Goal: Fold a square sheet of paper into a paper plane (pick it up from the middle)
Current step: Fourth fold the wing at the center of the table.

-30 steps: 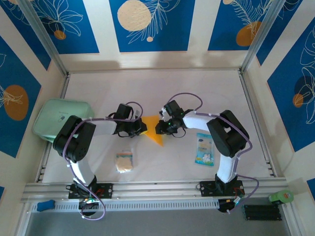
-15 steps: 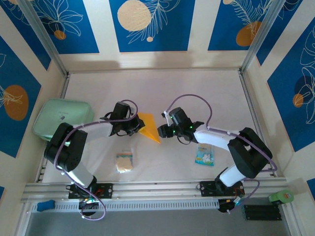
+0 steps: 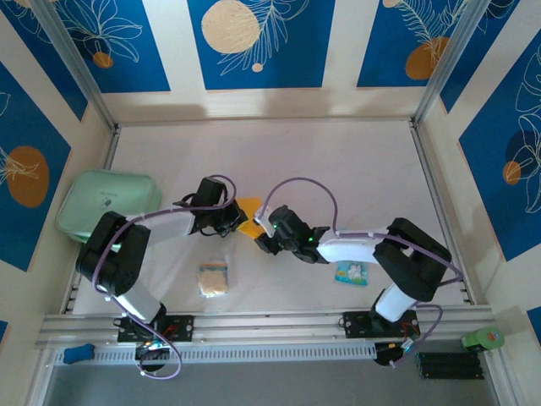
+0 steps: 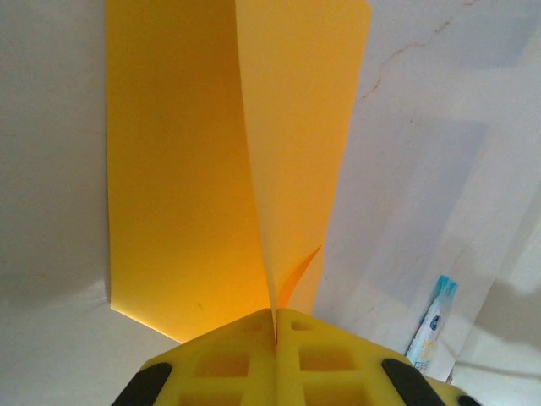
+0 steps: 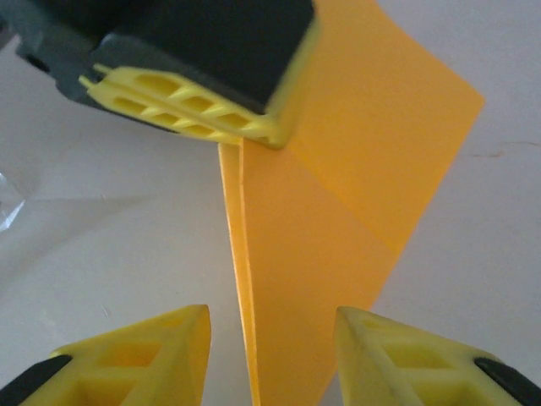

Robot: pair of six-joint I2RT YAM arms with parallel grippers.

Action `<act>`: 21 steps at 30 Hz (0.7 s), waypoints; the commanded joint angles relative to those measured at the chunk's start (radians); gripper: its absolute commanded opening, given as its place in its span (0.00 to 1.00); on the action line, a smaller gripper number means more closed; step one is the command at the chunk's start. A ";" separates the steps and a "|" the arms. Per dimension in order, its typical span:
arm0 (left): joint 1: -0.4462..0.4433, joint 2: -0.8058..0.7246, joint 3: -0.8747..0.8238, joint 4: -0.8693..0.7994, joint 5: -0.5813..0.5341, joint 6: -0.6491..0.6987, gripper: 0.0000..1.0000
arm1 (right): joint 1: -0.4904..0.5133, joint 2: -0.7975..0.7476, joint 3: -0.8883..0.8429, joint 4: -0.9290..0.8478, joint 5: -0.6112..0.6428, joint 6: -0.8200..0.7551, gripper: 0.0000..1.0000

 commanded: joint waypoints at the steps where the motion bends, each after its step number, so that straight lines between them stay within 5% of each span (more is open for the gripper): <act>1: -0.008 -0.025 0.025 -0.030 -0.017 -0.012 0.07 | 0.023 0.037 0.036 0.037 0.077 -0.024 0.42; 21: -0.010 -0.045 0.021 -0.028 -0.016 -0.022 0.13 | 0.037 0.144 0.096 -0.007 0.118 0.007 0.22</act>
